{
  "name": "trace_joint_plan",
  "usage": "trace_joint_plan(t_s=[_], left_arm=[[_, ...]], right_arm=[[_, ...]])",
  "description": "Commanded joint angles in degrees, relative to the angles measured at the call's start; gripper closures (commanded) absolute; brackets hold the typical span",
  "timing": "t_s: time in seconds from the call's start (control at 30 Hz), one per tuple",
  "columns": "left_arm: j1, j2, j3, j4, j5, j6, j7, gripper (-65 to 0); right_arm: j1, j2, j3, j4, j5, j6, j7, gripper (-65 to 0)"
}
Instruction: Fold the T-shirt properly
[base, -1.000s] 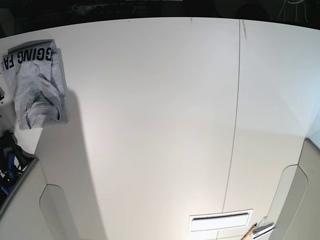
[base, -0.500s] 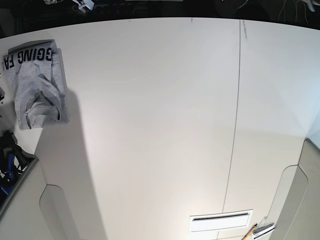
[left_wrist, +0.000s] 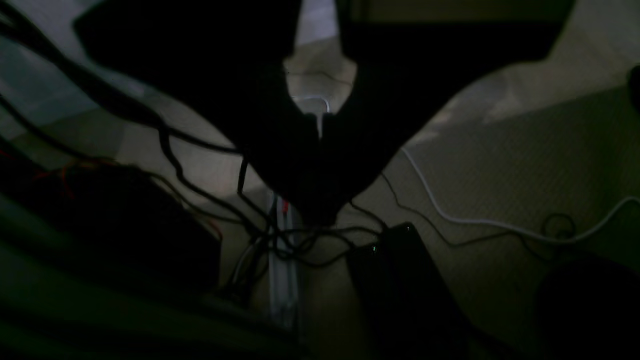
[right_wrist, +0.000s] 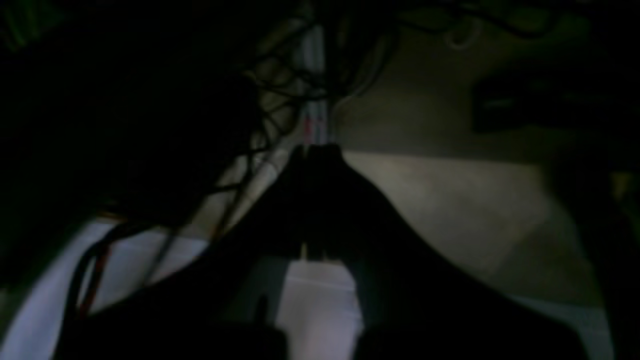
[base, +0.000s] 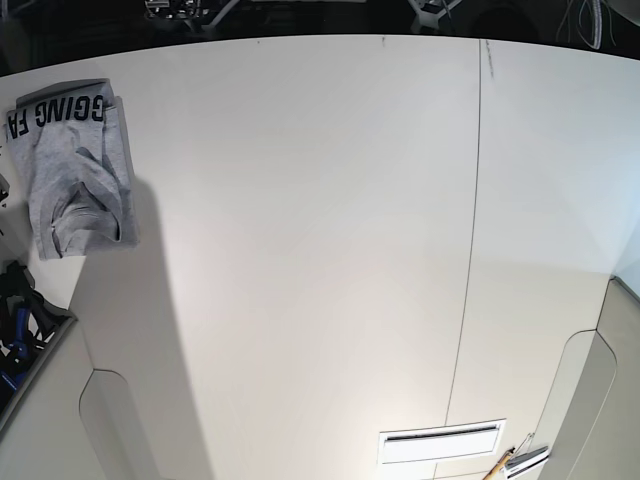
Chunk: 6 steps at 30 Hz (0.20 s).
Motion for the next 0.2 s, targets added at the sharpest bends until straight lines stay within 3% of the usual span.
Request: trace_joint_plan(t_s=[0.0, 0.17], left_arm=[[0.3, -0.3, 0.0, 0.2, 0.0, 0.0, -0.2, 0.0], [0.3, -0.3, 0.0, 0.2, 0.0, 0.0, -0.2, 0.0]], right_arm=[[0.1, -0.2, 0.1, 0.0, -0.4, -0.5, -0.1, 0.0], [0.2, -2.0, 0.1, 0.4, 0.0, -1.7, -0.1, 0.0]])
